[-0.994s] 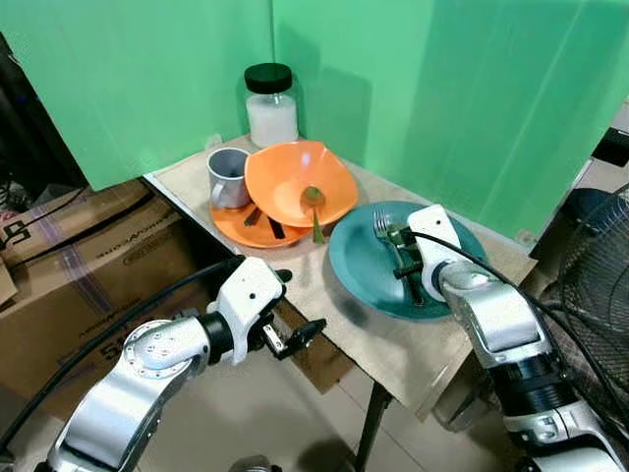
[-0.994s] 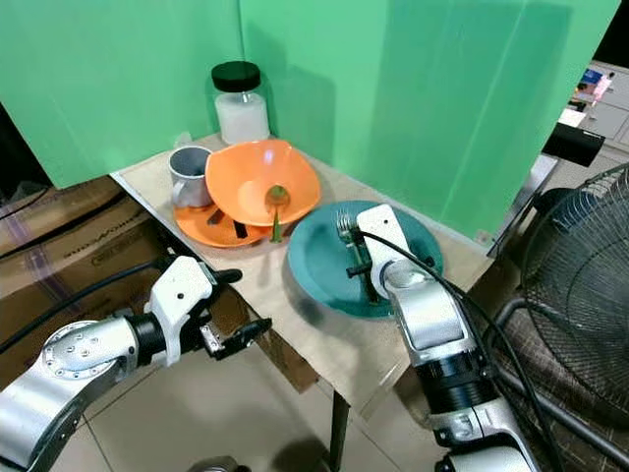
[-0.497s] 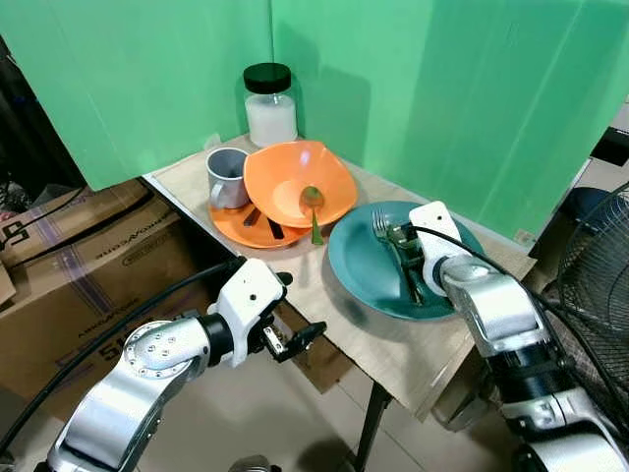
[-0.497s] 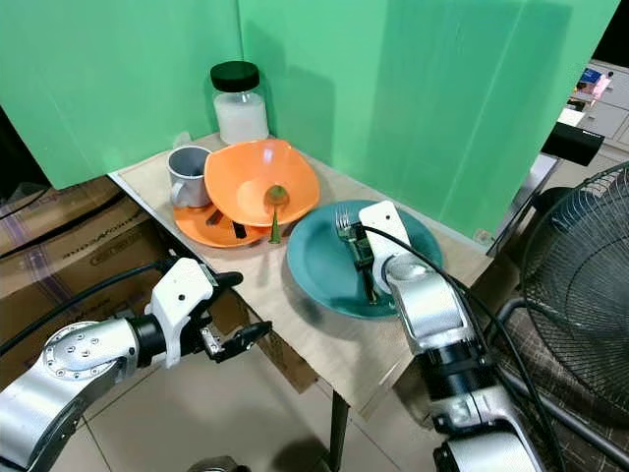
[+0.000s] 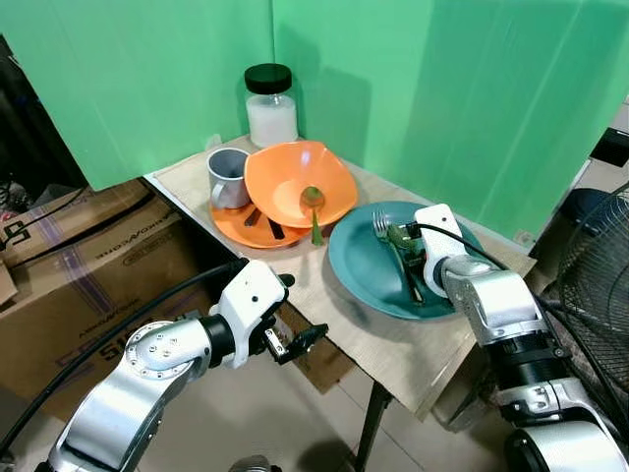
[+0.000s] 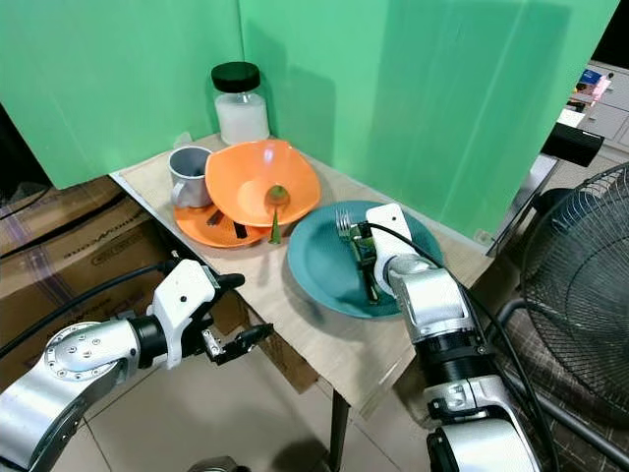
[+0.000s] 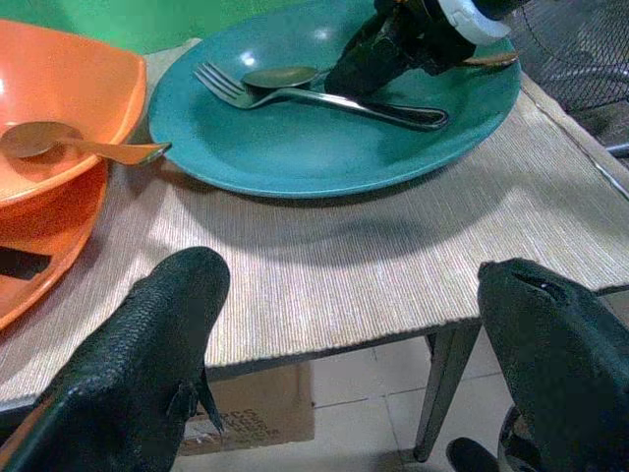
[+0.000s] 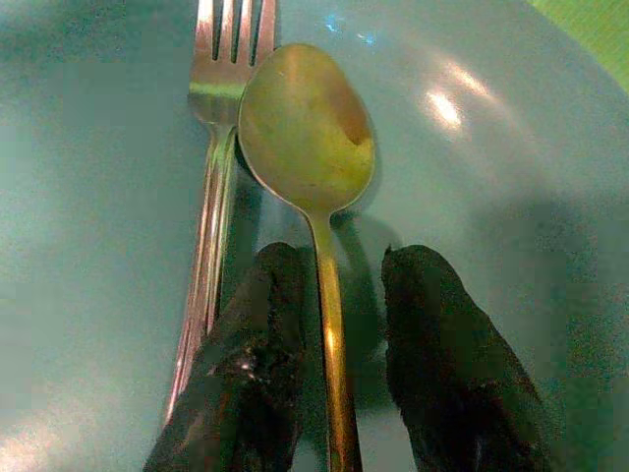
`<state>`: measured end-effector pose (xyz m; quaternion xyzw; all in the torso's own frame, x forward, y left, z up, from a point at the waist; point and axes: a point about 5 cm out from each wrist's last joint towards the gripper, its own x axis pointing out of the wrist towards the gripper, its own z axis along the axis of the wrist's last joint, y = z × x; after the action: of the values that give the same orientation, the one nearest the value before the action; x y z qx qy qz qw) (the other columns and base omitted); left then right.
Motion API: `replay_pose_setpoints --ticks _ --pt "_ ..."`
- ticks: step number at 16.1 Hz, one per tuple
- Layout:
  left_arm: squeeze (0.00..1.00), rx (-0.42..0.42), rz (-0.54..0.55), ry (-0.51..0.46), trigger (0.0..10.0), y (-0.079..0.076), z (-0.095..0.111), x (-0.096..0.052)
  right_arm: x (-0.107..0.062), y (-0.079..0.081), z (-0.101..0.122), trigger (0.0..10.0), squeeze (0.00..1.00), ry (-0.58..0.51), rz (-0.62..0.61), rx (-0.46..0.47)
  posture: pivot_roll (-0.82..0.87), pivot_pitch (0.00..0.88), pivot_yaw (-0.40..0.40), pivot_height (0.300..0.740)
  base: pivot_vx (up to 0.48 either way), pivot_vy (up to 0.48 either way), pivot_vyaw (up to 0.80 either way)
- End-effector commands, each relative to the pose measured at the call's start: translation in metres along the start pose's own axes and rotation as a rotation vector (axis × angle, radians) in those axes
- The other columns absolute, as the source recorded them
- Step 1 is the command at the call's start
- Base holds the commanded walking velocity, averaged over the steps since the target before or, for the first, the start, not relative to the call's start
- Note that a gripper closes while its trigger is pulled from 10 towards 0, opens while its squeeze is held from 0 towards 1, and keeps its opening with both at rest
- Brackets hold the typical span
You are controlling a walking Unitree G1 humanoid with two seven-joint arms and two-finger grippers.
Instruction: Setting the table
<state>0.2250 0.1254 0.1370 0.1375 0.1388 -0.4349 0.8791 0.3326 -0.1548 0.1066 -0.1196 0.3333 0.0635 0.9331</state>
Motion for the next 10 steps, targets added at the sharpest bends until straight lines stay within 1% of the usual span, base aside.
replay_pose_setpoints --ticks 1,10 --pt "0.0 0.024 -0.002 -0.001 10.0 0.0003 0.0034 -0.0013 0.0013 -0.0008 -0.0008 0.0 0.0 0.01 0.006 0.019 0.1 0.0 0.039 0.74 0.0 0.0 0.0" --pt "0.0 0.035 -0.011 -0.002 10.0 0.0016 0.0037 0.0 0.0037 0.0011 -0.0041 0.0 0.0 0.029 0.041 0.052 0.09 0.0 0.046 0.74 0.0 0.0 0.0"
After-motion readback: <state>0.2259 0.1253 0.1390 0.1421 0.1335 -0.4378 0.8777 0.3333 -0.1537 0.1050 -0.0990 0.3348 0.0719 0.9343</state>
